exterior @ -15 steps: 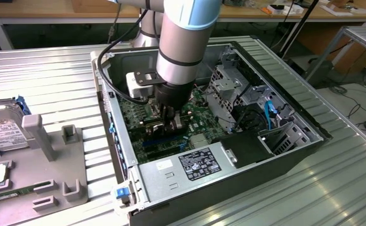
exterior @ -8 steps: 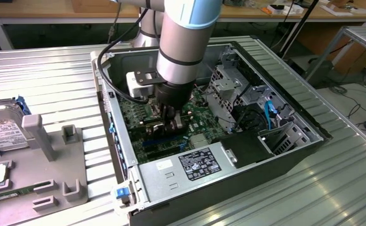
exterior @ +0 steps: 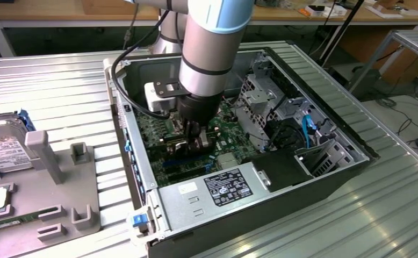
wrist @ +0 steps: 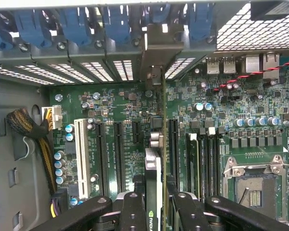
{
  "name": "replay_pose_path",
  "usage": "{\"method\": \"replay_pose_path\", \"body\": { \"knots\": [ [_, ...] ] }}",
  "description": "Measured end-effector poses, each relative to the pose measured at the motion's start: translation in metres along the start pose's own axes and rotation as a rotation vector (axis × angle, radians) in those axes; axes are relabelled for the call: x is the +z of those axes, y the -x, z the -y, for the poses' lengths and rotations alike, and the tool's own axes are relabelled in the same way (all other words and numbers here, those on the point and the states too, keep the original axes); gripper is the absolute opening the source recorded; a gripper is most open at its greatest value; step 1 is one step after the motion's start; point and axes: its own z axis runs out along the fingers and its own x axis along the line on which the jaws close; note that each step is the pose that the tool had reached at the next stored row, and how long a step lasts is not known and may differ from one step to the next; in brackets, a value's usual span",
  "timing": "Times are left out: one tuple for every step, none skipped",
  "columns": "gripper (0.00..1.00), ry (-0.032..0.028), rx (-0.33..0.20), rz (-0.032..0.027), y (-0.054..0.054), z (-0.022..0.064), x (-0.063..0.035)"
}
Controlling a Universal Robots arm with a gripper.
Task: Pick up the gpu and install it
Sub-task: 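Insert the gpu into the slot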
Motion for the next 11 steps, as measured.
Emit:
{"method": "replay_pose_path", "body": {
  "knots": [
    [0.27, -0.0003, 0.0, 0.0, 0.0, 0.0, 0.0007],
    [0.27, -0.0005, 0.0, 0.0001, 0.0001, 0.0001, 0.001],
    [0.27, -0.0009, 0.0, 0.0003, 0.0, 0.0, 0.0015],
    [0.27, -0.0012, 0.0, 0.0, 0.0, 0.0001, 0.0021],
    [0.27, -0.0016, 0.0, -0.0004, -0.0001, 0.0001, 0.0027],
    [0.27, -0.0023, 0.0, -0.0004, -0.0001, 0.0001, 0.0035],
    [0.27, -0.0034, 0.0, 0.0004, 0.0, 0.0001, 0.0047],
    [0.27, -0.0034, 0.0, 0.0004, 0.0, 0.0001, 0.0048],
    [0.27, -0.0034, 0.0, 0.0004, 0.0, 0.0001, 0.0048],
    [0.27, -0.0035, 0.0, 0.0005, 0.0, 0.0001, 0.0048],
    [0.27, -0.0035, 0.0, 0.0008, 0.0, 0.0001, 0.0046]
  ]
}}
